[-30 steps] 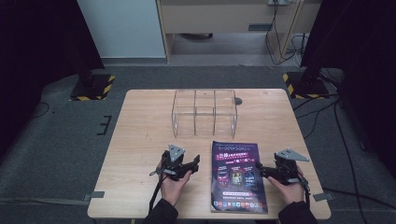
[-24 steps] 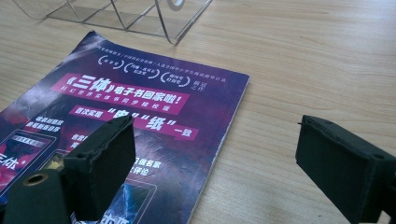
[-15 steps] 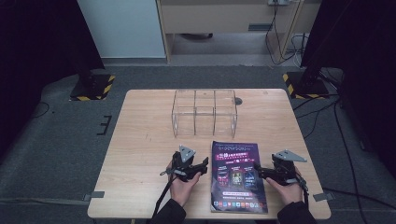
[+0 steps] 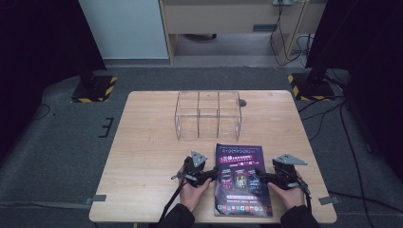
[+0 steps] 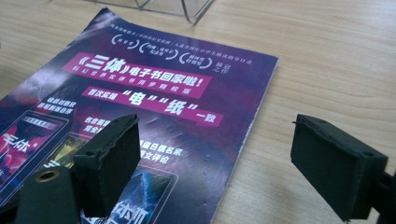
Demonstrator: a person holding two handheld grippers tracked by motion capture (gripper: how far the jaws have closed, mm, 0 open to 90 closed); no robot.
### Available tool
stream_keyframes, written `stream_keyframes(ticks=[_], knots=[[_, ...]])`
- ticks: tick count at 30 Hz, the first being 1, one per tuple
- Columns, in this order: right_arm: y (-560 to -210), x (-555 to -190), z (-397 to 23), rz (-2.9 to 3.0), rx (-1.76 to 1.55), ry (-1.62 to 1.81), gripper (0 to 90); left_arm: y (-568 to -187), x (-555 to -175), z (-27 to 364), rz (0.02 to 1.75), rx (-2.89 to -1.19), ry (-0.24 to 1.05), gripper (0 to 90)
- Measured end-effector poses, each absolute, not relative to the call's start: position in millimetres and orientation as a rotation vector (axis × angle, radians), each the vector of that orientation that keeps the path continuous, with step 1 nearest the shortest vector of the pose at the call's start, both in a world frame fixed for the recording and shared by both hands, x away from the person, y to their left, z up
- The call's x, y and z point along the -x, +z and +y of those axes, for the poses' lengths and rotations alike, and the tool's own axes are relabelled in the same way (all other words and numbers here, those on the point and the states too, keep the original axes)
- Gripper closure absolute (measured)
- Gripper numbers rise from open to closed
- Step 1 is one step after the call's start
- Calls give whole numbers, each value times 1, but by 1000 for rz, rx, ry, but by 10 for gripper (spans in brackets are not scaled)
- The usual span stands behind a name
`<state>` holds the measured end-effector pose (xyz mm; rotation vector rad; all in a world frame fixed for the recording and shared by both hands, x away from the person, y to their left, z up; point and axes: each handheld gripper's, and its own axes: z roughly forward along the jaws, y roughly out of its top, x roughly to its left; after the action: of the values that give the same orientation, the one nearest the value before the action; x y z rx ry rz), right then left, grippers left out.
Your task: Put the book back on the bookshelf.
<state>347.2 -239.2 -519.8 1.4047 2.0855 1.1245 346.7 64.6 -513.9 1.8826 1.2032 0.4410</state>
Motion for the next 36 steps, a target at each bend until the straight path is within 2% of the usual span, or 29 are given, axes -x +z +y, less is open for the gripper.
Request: stream_keyframes(ticks=[12, 24, 36], knots=[[-526, -347, -235, 2125, -1401, 1118, 186, -525, -347, 52, 1213, -1908, 383, 353], [-531, -347, -232, 2161, -1400, 1098, 253, -533, -348, 45, 1215, -1911, 333, 393], [-535, -347, -230, 2182, -1409, 1108, 269, -534, -351, 37, 1222, -1895, 308, 406]])
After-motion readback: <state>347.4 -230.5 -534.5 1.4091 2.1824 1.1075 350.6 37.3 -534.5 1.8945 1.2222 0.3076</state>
